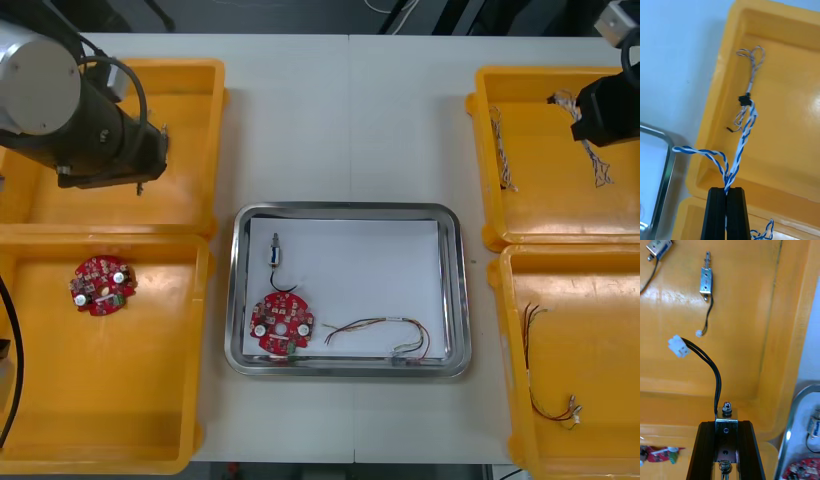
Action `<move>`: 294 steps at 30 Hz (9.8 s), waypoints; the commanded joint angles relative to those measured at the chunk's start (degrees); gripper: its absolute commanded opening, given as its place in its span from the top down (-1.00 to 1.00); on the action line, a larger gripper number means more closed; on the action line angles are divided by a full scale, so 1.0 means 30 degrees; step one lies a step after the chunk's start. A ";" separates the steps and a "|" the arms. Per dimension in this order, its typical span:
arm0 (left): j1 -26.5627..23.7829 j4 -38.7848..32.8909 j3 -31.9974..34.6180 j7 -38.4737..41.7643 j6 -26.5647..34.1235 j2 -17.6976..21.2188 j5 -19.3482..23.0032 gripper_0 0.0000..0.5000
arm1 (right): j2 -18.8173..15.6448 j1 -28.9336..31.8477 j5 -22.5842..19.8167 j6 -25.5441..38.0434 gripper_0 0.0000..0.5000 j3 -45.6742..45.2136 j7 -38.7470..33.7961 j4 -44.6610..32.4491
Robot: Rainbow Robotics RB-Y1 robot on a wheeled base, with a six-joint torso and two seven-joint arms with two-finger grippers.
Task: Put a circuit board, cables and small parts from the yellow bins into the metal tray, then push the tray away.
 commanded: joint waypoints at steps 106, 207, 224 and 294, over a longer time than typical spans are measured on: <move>0.0204 -0.2666 -0.1531 0.2166 0.0363 0.0221 0.2335 1.00 | 0.0505 -0.2405 -0.0762 -0.0711 -1.00 1.3610 0.4837 -0.5097; -0.2814 0.2871 -1.4627 0.9842 -0.8823 -0.1478 -0.0361 -1.00 | -0.4827 1.3269 -0.5244 0.0067 -1.00 -0.5960 -0.6471 -0.8378; -0.2843 0.0703 -1.2312 0.9519 -0.5454 -0.0716 0.0606 -1.00 | -0.4915 1.3269 -0.5479 0.0067 -1.00 -0.5931 -0.6588 -0.8408; 0.9228 -0.6651 0.6438 -0.4192 0.0363 0.5465 0.6876 -1.00 | 0.0124 -0.3664 -0.2432 -0.1795 -1.00 2.2135 0.0472 -0.9433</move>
